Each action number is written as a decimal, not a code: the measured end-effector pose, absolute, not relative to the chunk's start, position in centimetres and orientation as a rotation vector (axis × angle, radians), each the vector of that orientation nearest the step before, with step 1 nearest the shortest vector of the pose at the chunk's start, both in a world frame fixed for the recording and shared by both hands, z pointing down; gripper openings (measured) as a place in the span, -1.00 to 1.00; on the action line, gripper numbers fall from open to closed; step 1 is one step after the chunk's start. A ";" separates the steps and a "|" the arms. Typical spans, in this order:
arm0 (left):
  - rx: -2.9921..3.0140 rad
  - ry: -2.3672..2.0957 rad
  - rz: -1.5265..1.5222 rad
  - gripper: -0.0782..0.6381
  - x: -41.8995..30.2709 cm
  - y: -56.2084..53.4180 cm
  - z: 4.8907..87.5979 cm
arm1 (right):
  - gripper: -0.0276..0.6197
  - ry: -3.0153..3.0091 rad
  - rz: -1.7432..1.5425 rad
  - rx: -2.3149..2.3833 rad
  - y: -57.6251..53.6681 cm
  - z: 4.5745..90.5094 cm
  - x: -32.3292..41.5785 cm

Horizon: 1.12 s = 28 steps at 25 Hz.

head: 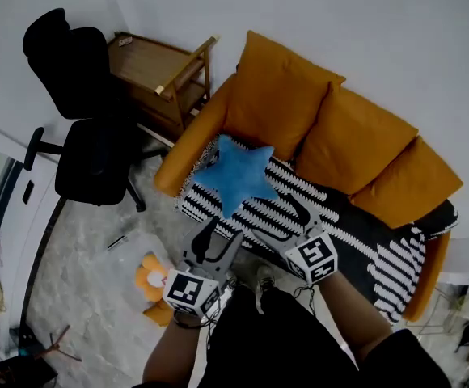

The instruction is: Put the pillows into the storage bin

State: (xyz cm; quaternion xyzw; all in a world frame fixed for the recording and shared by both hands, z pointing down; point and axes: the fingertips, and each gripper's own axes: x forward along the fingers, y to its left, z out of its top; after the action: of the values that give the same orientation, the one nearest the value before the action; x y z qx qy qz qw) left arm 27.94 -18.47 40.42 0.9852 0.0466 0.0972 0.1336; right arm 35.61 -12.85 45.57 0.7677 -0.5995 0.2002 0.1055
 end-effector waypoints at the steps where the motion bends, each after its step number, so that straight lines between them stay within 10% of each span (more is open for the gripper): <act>1: 2.850 0.155 0.292 -0.16 28.3 -18.5 40.9 | 0.63 -1.750 0.589 2.258 -12.8 45.9 35.8; 28: 2.710 -0.039 0.529 -0.16 35.3 -17.9 56.9 | 0.63 -1.741 0.941 2.018 -13.4 69.1 46.0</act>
State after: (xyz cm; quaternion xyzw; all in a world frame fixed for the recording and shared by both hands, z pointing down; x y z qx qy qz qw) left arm 35.30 -17.91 56.90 0.9637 -0.0139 0.1880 0.1889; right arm 45.99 -13.45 69.09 0.7050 -0.6084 0.3289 0.1570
